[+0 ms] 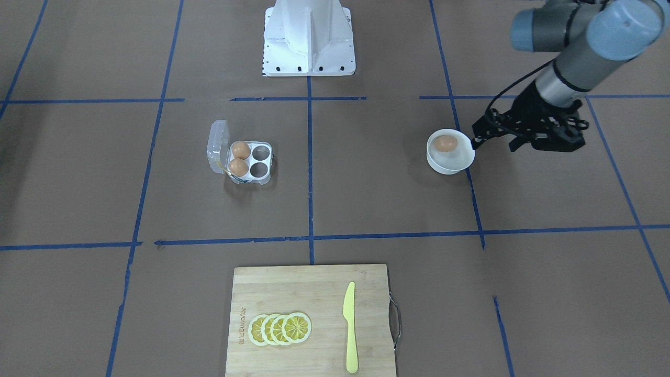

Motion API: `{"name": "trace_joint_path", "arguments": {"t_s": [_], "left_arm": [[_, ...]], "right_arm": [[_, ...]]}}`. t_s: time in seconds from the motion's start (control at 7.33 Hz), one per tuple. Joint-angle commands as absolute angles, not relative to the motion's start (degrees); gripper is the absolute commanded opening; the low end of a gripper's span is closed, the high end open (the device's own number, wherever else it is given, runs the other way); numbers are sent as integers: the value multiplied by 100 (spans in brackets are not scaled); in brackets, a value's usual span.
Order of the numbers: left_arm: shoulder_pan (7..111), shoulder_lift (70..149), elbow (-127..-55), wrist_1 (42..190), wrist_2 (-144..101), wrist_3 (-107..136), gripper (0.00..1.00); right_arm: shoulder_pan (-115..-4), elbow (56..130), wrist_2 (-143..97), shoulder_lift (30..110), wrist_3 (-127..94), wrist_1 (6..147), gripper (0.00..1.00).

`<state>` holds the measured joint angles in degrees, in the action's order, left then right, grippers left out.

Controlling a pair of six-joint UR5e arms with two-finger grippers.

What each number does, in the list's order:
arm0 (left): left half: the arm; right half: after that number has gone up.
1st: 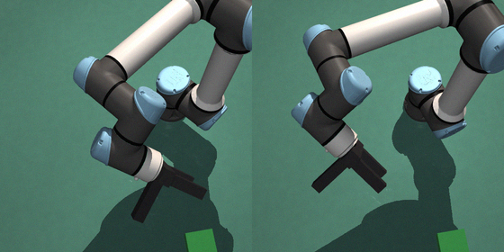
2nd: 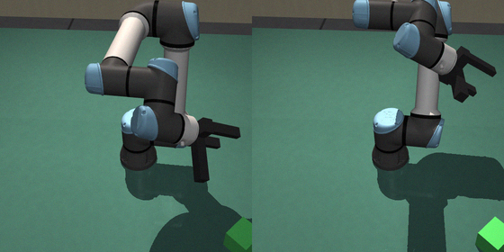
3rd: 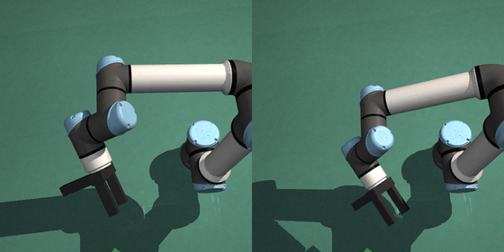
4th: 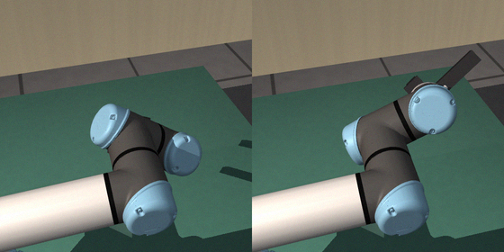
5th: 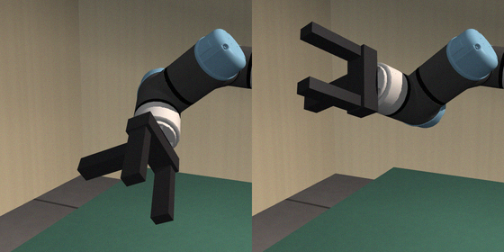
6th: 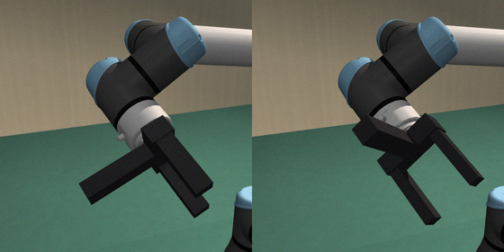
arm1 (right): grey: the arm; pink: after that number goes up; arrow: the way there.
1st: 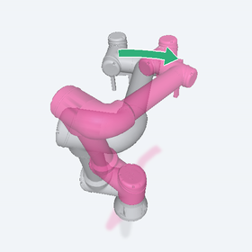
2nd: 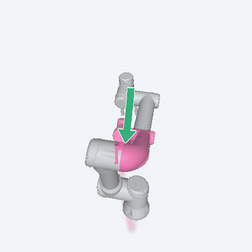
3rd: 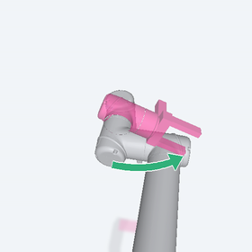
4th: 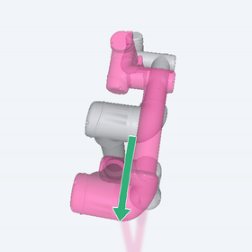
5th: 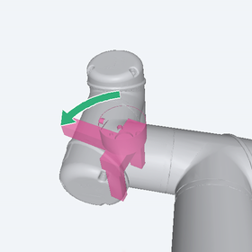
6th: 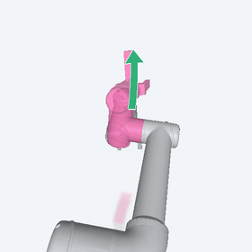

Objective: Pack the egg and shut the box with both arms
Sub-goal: 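Move the left gripper down over the brown egg in the white bowl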

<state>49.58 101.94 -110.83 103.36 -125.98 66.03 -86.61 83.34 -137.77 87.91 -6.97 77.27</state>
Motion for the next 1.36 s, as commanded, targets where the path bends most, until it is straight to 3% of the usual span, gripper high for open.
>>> {"name": "trace_joint_path", "arguments": {"t_s": [0.0,0.55,1.23], "left_arm": [[4326,10389,-11110,10327,-12226,8623,100],[3974,10336,-10803,10257,-12156,10946,81],[3824,10389,-10601,9325,-11937,11013,78]], "right_arm": [[-8666,8192,-13834,8833,-694,7532,100],[-8657,8165,-13930,8833,-712,7532,100],[-8648,8218,-14080,8815,-703,7532,100]]}}
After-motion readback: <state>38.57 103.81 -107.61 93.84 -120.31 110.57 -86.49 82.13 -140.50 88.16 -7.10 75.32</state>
